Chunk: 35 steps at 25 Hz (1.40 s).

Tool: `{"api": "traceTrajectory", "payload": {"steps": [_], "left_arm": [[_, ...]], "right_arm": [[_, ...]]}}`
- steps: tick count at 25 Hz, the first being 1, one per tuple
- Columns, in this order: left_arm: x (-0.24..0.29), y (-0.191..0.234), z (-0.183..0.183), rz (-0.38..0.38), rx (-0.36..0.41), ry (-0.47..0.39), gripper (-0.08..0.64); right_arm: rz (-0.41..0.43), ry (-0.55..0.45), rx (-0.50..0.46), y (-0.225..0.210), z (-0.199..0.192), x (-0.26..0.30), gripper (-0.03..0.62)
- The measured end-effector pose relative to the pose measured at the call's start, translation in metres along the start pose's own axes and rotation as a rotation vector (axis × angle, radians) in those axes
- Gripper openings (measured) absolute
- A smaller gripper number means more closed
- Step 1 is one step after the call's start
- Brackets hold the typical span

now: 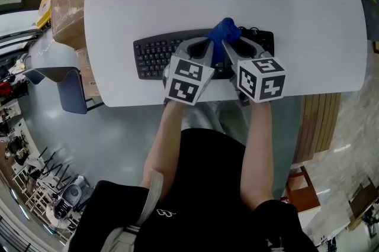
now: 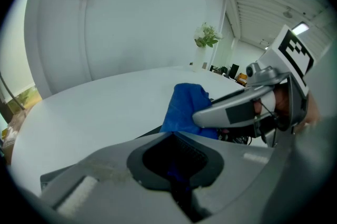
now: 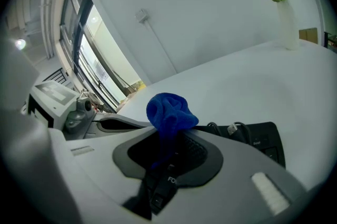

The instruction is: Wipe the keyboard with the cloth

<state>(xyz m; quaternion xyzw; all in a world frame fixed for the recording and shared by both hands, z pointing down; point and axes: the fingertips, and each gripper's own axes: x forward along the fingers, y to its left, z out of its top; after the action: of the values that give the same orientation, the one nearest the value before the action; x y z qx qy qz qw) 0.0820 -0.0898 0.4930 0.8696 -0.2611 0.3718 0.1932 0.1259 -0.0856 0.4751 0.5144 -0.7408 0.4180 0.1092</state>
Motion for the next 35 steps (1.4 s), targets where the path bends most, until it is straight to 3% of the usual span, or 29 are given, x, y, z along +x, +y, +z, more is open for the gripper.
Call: {"api": "traceTrajectory", "payload": {"steps": [23, 35], "left_arm": [[0.033, -0.057, 0.028, -0.099, 0.088, 0.004, -0.002], [0.048, -0.092, 0.05, -0.2, 0.091, -0.026, -0.002]], "right_arm": [[-0.076, -0.039, 0.041, -0.044, 0.011, -0.049, 0.091], [-0.164, -0.153, 0.108, -0.079, 0.021, -0.085, 0.091]]}}
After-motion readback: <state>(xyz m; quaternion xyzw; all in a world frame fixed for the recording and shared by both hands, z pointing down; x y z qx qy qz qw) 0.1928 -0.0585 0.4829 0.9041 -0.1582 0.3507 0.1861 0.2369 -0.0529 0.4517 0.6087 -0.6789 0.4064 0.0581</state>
